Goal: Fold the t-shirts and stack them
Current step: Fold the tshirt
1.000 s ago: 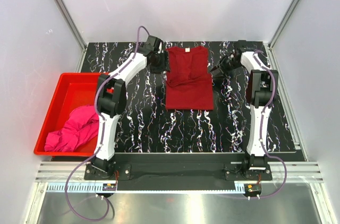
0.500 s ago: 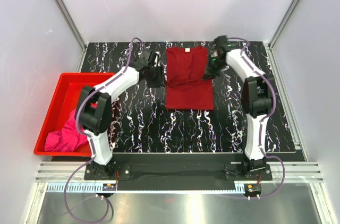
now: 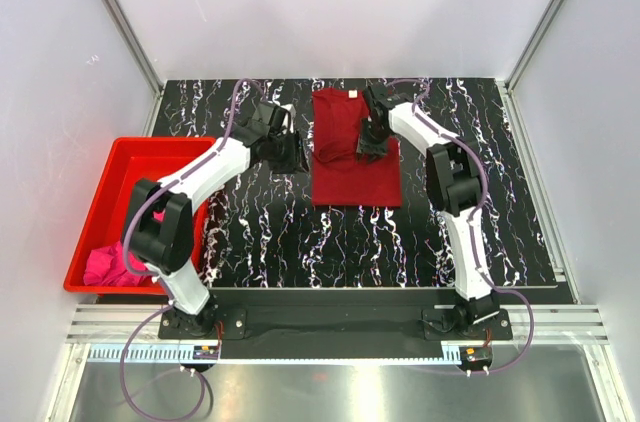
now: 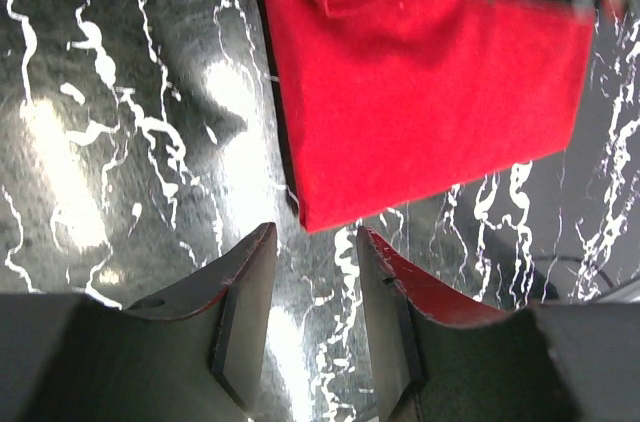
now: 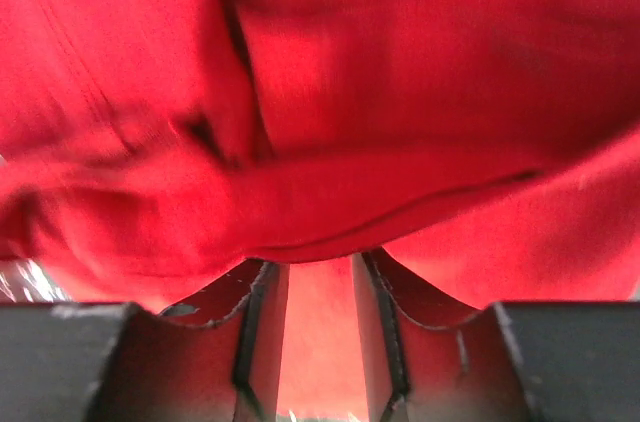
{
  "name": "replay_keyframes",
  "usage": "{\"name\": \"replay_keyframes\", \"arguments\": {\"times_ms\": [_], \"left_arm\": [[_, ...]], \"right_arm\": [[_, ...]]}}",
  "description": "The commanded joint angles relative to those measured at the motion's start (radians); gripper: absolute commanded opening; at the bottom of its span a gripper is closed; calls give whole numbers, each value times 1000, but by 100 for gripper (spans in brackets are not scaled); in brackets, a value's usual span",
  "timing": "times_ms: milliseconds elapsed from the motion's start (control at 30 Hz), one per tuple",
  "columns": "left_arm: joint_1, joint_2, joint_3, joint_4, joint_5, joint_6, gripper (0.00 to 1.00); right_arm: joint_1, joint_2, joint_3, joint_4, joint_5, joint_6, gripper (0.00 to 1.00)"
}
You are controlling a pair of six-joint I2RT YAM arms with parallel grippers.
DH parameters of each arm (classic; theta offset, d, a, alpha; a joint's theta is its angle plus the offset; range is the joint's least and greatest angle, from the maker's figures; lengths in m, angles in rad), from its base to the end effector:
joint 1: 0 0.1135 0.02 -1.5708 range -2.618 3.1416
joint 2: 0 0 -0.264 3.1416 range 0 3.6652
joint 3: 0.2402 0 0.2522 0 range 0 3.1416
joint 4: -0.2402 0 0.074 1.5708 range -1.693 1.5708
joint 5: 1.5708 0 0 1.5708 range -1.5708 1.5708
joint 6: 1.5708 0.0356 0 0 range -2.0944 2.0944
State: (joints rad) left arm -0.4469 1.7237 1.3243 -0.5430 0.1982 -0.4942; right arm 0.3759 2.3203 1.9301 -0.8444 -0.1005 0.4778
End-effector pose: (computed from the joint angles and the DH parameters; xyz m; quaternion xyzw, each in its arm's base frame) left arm 0.3336 -0.1676 0.2463 0.0082 0.9468 -0.2233 0.2315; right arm 0.4501 0.1815 0.1658 0.0418 0.9838 0.1143 0.1316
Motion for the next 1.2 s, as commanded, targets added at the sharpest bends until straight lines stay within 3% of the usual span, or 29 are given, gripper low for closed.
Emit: {"name": "replay_keyframes", "arguments": {"times_ms": [0, 133, 233, 300, 433, 667, 833, 867, 1167], "left_arm": [[2, -78, -39, 31, 12, 14, 43], [2, -111, -71, 46, 21, 17, 43], [1, -105, -79, 78, 55, 26, 46], [2, -76, -65, 119, 99, 32, 51], [2, 8, -24, 236, 171, 3, 54], [-9, 223, 93, 406, 277, -130, 48], [-12, 286, 93, 316, 210, -147, 37], [-12, 298, 89, 273, 181, -147, 36], [-104, 223, -147, 193, 122, -98, 32]], "right_arm": [[-2, 71, 179, 0, 83, 9, 39], [-3, 203, 540, -99, 131, -16, 46], [-18, 269, 693, -163, 130, -28, 50], [-26, 245, 675, -174, 122, -28, 50], [-38, 87, 360, -72, 72, -42, 51], [-78, -105, 81, -6, -139, -54, 51], [-86, -147, -97, 70, -310, -48, 44], [-88, -159, -126, 74, -315, -50, 40], [-94, -327, -572, 226, -324, -8, 37]]}}
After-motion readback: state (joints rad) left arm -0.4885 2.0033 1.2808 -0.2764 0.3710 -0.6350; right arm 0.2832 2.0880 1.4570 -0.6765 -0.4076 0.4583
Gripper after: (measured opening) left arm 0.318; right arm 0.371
